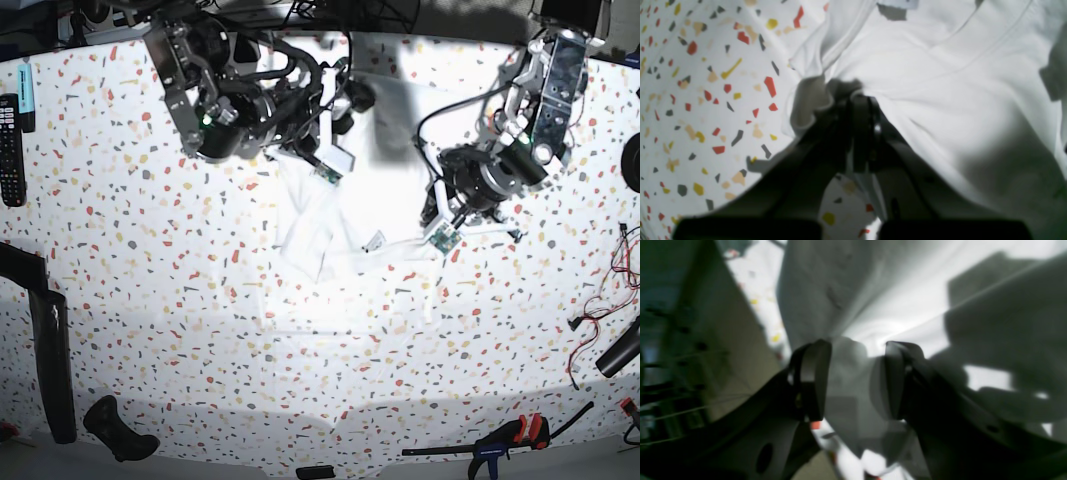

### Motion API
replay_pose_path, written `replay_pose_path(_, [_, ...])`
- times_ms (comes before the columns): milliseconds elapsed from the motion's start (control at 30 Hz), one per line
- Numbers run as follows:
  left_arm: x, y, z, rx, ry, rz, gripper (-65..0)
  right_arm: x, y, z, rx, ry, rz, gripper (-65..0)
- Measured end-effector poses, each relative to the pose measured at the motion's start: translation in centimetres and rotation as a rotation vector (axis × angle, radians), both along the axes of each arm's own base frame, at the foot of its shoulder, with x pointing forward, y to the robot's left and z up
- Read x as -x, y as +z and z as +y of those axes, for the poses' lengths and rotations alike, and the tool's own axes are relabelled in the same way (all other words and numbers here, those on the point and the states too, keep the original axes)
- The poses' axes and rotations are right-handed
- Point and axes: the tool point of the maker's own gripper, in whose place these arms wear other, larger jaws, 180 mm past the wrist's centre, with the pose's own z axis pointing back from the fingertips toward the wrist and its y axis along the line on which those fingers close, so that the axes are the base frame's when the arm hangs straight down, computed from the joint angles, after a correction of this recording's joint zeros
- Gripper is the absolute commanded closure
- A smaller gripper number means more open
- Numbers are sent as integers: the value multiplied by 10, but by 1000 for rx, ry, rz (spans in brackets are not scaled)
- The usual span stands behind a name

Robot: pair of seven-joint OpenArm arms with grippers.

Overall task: Fold the T-shirt properly
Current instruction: 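Grasp the shirt edge with both grippers and flatten it down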

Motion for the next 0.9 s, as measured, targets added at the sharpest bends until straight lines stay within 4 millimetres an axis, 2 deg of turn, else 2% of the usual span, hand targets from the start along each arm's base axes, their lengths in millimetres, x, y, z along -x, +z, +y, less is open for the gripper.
replay_pose_path(233, [-6,5,0,5,1,-20,0,-40,-2,-19,123,-81,-141,-279])
replay_pose_path(467, [-6,6,0,7,5,-23,0,-67,-8,-19,150,-117,-130,-279])
replay_pose_path(733, [-9,4,8,-57,6,20,0,-73,8,-9,146,-111,-162,-279])
replay_pose_path(900, [-29,22,10,-83,-6,-17,0,-88,19,-11,168,-106,-196,-279])
